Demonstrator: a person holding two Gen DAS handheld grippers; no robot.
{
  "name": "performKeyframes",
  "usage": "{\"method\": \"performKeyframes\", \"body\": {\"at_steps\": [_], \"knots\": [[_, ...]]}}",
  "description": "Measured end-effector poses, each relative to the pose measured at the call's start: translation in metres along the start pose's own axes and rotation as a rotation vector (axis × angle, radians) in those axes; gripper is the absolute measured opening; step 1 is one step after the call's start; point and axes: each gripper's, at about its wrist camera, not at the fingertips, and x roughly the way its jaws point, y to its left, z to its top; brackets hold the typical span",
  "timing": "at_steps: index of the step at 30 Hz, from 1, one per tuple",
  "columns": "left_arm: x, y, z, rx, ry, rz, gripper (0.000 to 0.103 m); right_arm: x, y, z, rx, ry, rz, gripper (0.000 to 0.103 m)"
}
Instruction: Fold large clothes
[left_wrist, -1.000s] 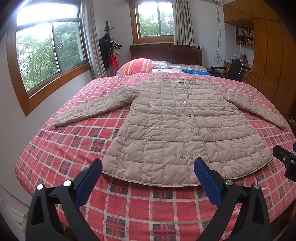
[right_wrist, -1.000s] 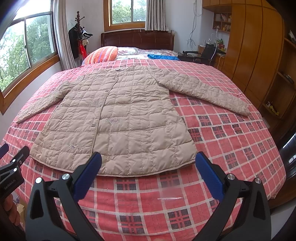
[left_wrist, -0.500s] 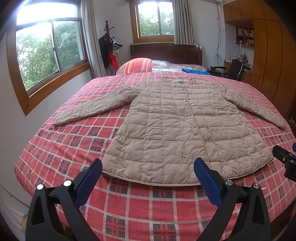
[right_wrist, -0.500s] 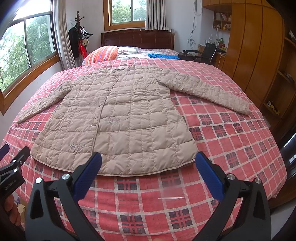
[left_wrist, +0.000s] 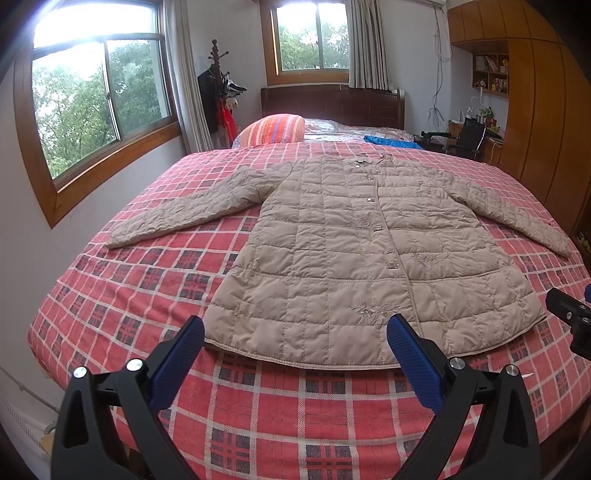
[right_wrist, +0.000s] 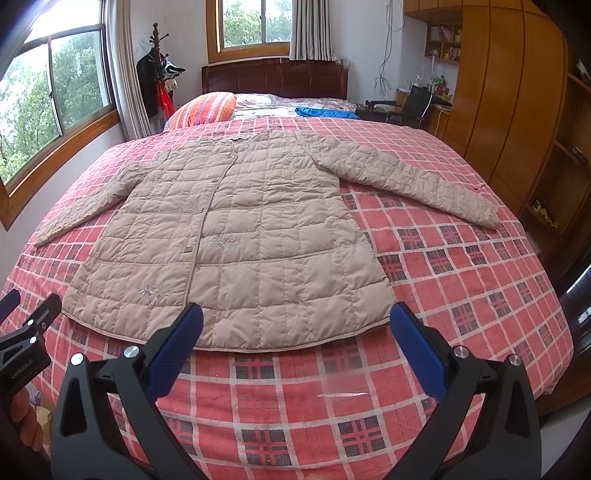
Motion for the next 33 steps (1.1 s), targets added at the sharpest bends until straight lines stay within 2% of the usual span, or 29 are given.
{"method": "performKeyframes", "body": {"at_steps": [13, 24, 27, 30, 33], "knots": [[0.004, 0.001, -0.002, -0.002, 0.008, -0.003, 0.099, 0.001, 0.002, 0.000, 0.001, -0.003, 0.001, 0.101], [0.014, -0.004, 0.002, -0.010, 0.023, -0.062, 0.099, 0.009, -0.014, 0.005, 0.013, -0.008, 0.033, 0.101], [0.022, -0.007, 0.013, -0.002, 0.030, -0.068, 0.099, 0.015, -0.025, 0.010, 0.018, 0.004, 0.043, 0.100], [0.035, -0.009, 0.031, -0.022, 0.050, -0.116, 0.099, 0.015, -0.044, 0.022, 0.034, -0.018, 0.013, 0.100], [0.051, -0.019, 0.055, -0.037, 0.043, -0.141, 0.099, 0.019, -0.082, 0.043, 0.083, -0.051, -0.009, 0.100]]}}
